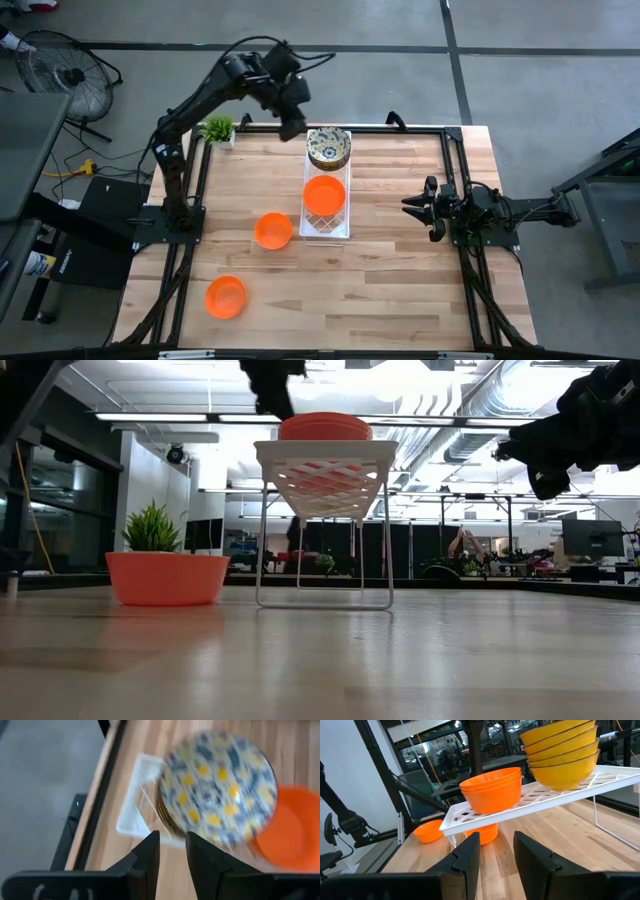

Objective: Pick & Place Mini bowls
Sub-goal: Stack the orange bowl on top of the orange bowl on the shelf

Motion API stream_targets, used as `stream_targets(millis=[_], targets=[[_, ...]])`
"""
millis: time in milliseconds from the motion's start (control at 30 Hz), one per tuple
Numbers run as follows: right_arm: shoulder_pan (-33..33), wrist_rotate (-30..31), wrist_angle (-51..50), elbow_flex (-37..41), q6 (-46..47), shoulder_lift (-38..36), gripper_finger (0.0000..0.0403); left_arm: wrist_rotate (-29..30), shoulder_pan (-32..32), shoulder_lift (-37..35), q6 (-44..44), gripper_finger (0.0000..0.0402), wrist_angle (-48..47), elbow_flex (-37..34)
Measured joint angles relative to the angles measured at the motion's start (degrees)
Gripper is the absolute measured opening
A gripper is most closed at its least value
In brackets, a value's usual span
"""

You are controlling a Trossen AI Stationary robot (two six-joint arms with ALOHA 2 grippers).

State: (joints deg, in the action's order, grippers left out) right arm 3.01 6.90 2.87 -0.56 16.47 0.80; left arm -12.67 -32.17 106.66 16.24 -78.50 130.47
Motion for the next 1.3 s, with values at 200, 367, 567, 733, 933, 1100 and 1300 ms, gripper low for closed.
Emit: stream_targets(millis=[200, 367, 567, 733, 933, 1100, 1300], targets=[[0.01, 0.0, 0.0, -0.01, -0.01, -0.01, 0.0107, 4.87, 2.02, -3.62, 6.58, 0.0092, -11.22, 0.01], [0.01, 0.0, -0.01, -0.02, 0.0, -0.01, 0.0107, 7.75, 4.98, -7.74, 10.19, 0.0092, -11.89, -1.75], [0.0, 0.02, 0.0, -0.02, -0.02, -0.02, 0.0107, 9.3, 8.47, -13.08, 10.9, 0.0092, -11.43, -5.43], [0.0, 0.0, 0.04, -0.01, 0.0, -0.02, 0.0107, 9.98, 12.83, -18.31, 10.57, 0.0092, -11.5, -13.18], [0.02, 0.0, 0.04, -0.01, -0.02, -0.01, 0.0107, 11.87, 20.56, -24.98, 8.17, 0.0092, -11.43, -26.48], [0.02, 0.0, 0.02, 0.0, -0.02, -0.01, 0.0107, 12.21, 27.73, -31.18, 3.77, 0.0092, -8.36, -38.62], [0.01, 0.0, 0.04, -0.01, -0.01, -0.02, 0.0107, 12.16, 34.56, -37.68, -3.43, 0.0092, -3.73, -51.6]])
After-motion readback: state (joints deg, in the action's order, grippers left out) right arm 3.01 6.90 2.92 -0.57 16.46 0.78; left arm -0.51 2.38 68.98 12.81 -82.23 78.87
